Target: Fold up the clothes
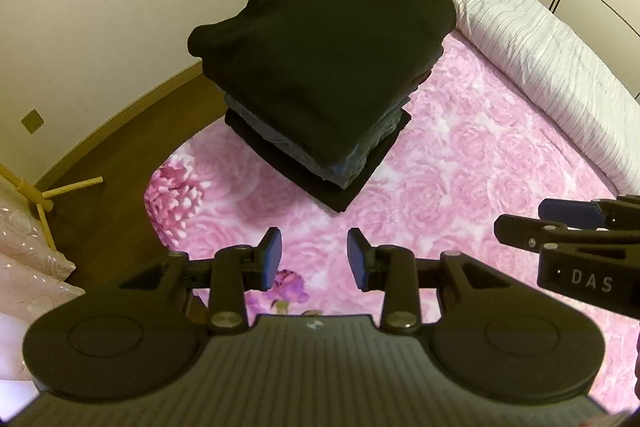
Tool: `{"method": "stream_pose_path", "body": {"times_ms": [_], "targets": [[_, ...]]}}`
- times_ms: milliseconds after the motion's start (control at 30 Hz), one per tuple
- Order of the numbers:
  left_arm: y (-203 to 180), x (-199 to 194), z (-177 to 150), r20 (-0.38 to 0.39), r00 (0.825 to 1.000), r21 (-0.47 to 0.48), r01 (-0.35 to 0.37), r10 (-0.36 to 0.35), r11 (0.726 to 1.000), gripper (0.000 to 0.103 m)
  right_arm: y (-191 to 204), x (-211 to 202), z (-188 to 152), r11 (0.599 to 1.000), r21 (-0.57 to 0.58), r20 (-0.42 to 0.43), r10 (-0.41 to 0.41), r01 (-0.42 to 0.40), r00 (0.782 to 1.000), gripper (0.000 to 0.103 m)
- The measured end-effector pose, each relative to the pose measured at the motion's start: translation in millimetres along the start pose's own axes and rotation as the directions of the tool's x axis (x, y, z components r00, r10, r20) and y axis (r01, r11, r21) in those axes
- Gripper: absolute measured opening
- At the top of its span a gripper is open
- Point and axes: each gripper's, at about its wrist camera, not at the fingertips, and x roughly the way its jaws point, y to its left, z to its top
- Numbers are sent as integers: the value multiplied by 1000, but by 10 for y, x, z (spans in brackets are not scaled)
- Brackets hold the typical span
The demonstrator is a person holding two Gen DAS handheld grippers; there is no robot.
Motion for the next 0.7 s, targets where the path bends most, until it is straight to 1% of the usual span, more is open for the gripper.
{"method": "stream_pose_path", "body": {"times_ms": [400, 467, 600, 700], "targets": [[40, 150, 104, -5, 999, -10, -37, 37, 999, 32, -11, 219, 161, 1000, -2, -30, 21, -21, 999, 49], [46, 175, 131, -7, 999, -21, -32, 32, 999, 32, -17, 244, 190, 1000, 0, -30, 25, -25, 999, 49], [54, 184, 189, 14, 1000, -35, -22, 22, 999, 32, -49, 284, 240, 999, 14, -27, 29, -29, 999, 49], [24, 171, 238, 47, 998, -21, -41, 42, 999, 32, -77, 303, 268, 999, 24, -25, 30, -29, 999, 49]]}}
